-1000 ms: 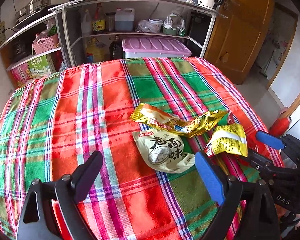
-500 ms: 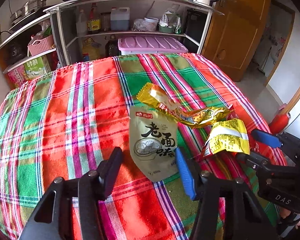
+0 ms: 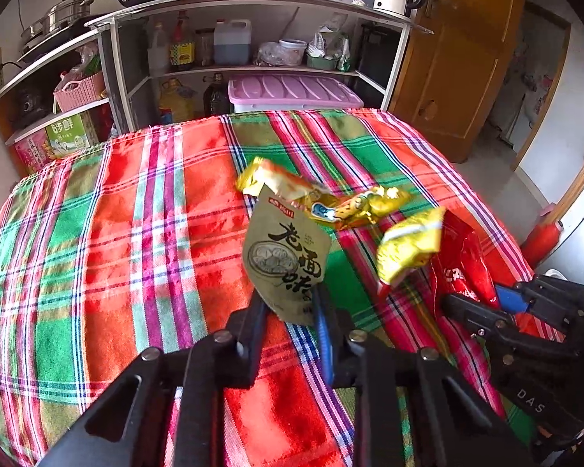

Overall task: Collect trash
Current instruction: 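Grasp the beige noodle-snack bag with the left tool while the right tool grasps the red packet, then carry the beige snack bag and red packet over the white bin with both tools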

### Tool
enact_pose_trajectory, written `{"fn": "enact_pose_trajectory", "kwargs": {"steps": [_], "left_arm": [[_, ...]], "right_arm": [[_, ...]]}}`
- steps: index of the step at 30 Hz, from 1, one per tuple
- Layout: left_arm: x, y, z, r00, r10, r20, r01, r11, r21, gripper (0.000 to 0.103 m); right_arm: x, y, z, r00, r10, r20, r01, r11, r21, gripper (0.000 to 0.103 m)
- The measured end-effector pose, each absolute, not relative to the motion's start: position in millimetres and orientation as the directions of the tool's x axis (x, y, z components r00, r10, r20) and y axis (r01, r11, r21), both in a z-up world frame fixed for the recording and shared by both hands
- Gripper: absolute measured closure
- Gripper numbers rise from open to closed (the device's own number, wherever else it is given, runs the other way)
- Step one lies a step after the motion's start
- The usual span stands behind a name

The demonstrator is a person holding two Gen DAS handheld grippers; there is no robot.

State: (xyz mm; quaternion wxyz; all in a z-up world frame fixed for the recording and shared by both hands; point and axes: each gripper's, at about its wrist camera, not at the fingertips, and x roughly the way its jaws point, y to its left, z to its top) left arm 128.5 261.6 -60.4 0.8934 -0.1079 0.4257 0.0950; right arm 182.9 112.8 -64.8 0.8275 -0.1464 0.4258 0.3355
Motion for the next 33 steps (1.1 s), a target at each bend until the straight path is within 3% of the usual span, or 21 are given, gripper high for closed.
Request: {"fn": "enact_pose_trajectory", "kwargs": {"steps": [8, 21, 33], "left_arm": [[121, 264, -59, 0.626, 0.067, -0.777, -0.265, 0.955, -0.132, 0.081], [104, 260, -51, 0.644, 0.072, -0.761, -0.258, 0.957, -0.129, 0.089], [88, 238, -39, 0.678, -0.004, -0.735, -0.191, 0.965, -0.181, 0.090]], "right_arm": [[178, 114, -63, 0.426, 0.422, -0.800, -0.678, 0.734, 0.026, 0.087], [170, 92, -47, 0.455, 0.450, -0.768, -0.643, 0.763, 0.066, 0.087], [157, 74, -35, 0.473, 0.475, -0.742, -0.627, 0.773, 0.095, 0.087]]}}
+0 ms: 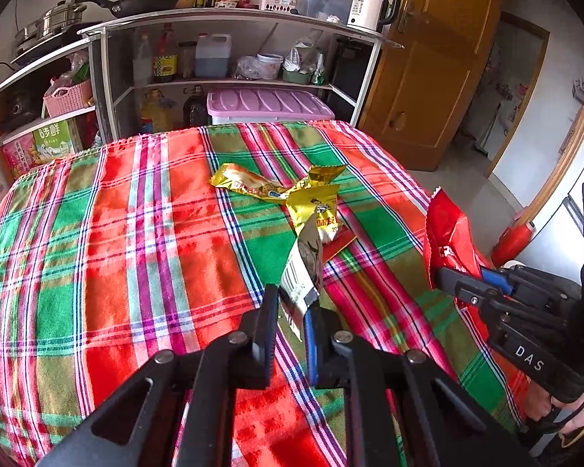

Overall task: Collect trash
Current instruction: 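Carry the beige snack bag and red packet over the white bin with both tools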

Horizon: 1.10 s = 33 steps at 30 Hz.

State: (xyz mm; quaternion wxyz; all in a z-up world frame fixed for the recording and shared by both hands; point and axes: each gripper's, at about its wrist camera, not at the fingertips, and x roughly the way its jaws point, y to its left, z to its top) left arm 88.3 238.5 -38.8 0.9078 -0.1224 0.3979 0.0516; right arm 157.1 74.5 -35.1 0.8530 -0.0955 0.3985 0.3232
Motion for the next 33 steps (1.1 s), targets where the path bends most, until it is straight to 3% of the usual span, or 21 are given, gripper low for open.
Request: {"fn": "enact_pose_trajectory", "kwargs": {"steps": [2, 6, 9, 11, 13, 15, 20, 22, 26, 27, 33], "left_arm": [[87, 235, -38, 0.676, -0.031, -0.736, -0.170, 0.965, -0.198, 0.090], [92, 233, -43, 0.664, 0.024, -0.747, -0.196, 0.970, -0.143, 0.089], [99, 241, -52, 0.647, -0.008, -0.762, -0.207, 0.961, -0.186, 0.065], [103, 243, -58, 0.639, -0.021, -0.769, -0.210, 0.957, -0.201, 0.058], [107, 244, -61, 0.638, -0.030, -0.769, -0.217, 0.952, -0.217, 0.043], [111, 242, -62, 0.644, -0.021, -0.765, -0.209, 0.957, -0.203, 0.038], [124, 233, -65, 0.622, 0.051, -0.781, -0.214, 0.971, -0.106, 0.038], [124, 232, -64, 0.626, 0.058, -0.777, -0.217, 0.971, -0.103, 0.052], [122, 233, -63, 0.627, 0.050, -0.778, -0.209, 0.972, -0.106, 0.067], [122, 233, -62, 0.629, 0.042, -0.776, -0.204, 0.972, -0.113, 0.077], [116, 229, -55, 0.643, 0.043, -0.764, -0.200, 0.973, -0.114, 0.079]], "right_arm": [[155, 70, -33, 0.480, 0.476, -0.737, -0.622, 0.777, 0.098, 0.087], [153, 63, -30, 0.489, 0.477, -0.730, -0.613, 0.783, 0.101, 0.087], [152, 61, -30, 0.492, 0.475, -0.730, -0.607, 0.788, 0.103, 0.087], [151, 62, -30, 0.492, 0.474, -0.730, -0.605, 0.789, 0.104, 0.087], [151, 63, -31, 0.490, 0.474, -0.731, -0.606, 0.788, 0.105, 0.087], [152, 62, -32, 0.489, 0.471, -0.734, -0.607, 0.788, 0.102, 0.087], [153, 64, -36, 0.484, 0.464, -0.742, -0.605, 0.790, 0.099, 0.087], [153, 65, -36, 0.484, 0.463, -0.742, -0.604, 0.791, 0.098, 0.087], [154, 66, -38, 0.483, 0.461, -0.744, -0.603, 0.792, 0.099, 0.087], [154, 66, -39, 0.484, 0.459, -0.745, -0.601, 0.793, 0.099, 0.087], [151, 61, -39, 0.486, 0.464, -0.741, -0.598, 0.795, 0.106, 0.087]]}}
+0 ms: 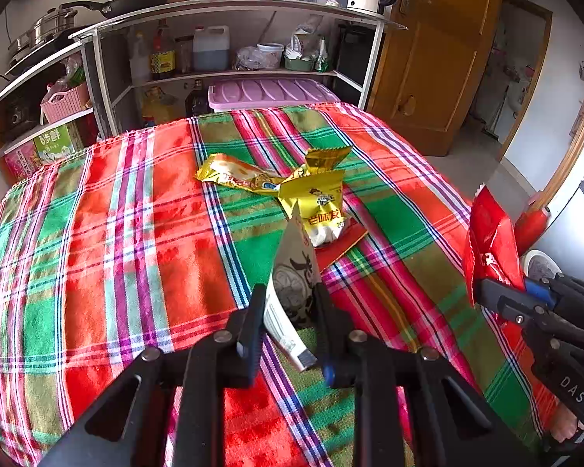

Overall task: Collect trash
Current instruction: 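Carry the beige snack bag and red packet over the white bin with both tools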

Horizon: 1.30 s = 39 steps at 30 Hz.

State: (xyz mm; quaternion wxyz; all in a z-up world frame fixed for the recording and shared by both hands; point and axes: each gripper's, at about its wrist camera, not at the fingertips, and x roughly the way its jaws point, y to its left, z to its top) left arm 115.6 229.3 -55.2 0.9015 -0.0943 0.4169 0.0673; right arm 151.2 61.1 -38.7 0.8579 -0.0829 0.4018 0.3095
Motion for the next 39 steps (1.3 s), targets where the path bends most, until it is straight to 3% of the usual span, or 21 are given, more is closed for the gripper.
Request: {"fn": "enact_pose_trajectory", "kwargs": {"steps": [16, 39], "left_arm": [[83, 169, -3, 0.735, -0.024, -0.677, -0.086, 0.988, -0.129, 0.078], [104, 16, 9, 0.714, -0.214, -0.666, 0.186, 0.976, -0.115, 0.078]], "right_arm": [[124, 4, -11, 0.560, 0.467, -0.684, -0.535, 0.835, 0.131, 0.087], [94, -160, 7, 0.705, 0.243, -0.666, -0.245, 0.965, 0.093, 0.087]]}}
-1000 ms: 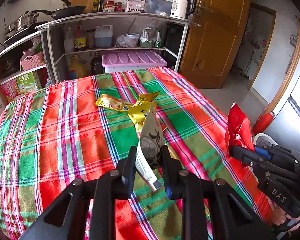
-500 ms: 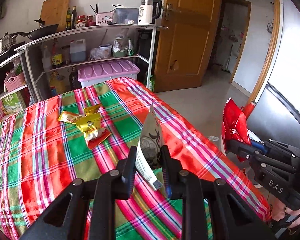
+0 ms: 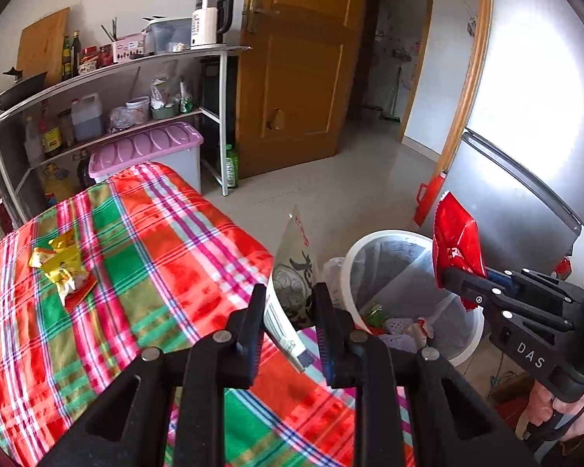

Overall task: Collect trash
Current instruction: 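Carry the beige snack bag and red packet over the white bin with both tools, then open both tools to drop the snack bag and red packet into the bin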

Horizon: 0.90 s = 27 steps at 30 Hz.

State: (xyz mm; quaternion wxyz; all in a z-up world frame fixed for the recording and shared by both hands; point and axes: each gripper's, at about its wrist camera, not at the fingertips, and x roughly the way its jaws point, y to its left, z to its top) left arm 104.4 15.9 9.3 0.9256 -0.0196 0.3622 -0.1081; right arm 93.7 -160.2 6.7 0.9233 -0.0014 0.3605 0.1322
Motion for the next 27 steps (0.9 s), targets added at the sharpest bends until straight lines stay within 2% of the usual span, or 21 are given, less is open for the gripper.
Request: {"fn": "enact_pose_trajectory", "kwargs": {"steps": [9, 22, 23, 24, 25, 27], "left_arm": [[122, -41, -4, 0.656, -0.284, -0.700, 0.266, 0.954, -0.138, 0.078], [136, -85, -26, 0.607, -0.281, -0.743, 0.291, 0.949, -0.121, 0.077], [137, -86, -28, 0.602, -0.276, -0.749, 0.287, 0.950, -0.119, 0.075], [138, -87, -30, 0.598, -0.274, -0.753, 0.287, 0.951, -0.118, 0.069], [139, -88, -32, 0.597, -0.270, -0.755, 0.285, 0.952, -0.116, 0.059], [140, -89, -34, 0.594, -0.274, -0.756, 0.284, 0.951, -0.122, 0.054]], "right_arm": [[96, -212, -4, 0.702, 0.145, -0.697, -0.143, 0.988, 0.062, 0.087], [111, -254, -33, 0.650, 0.088, -0.754, -0.069, 0.996, 0.056, 0.086], [112, -255, -34, 0.646, 0.079, -0.759, -0.065, 0.997, 0.048, 0.085], [115, -255, -36, 0.642, 0.071, -0.763, -0.062, 0.997, 0.041, 0.085], [116, -256, -39, 0.638, 0.067, -0.767, -0.058, 0.998, 0.040, 0.083], [119, -257, -43, 0.632, 0.065, -0.772, -0.051, 0.998, 0.043, 0.073]]}}
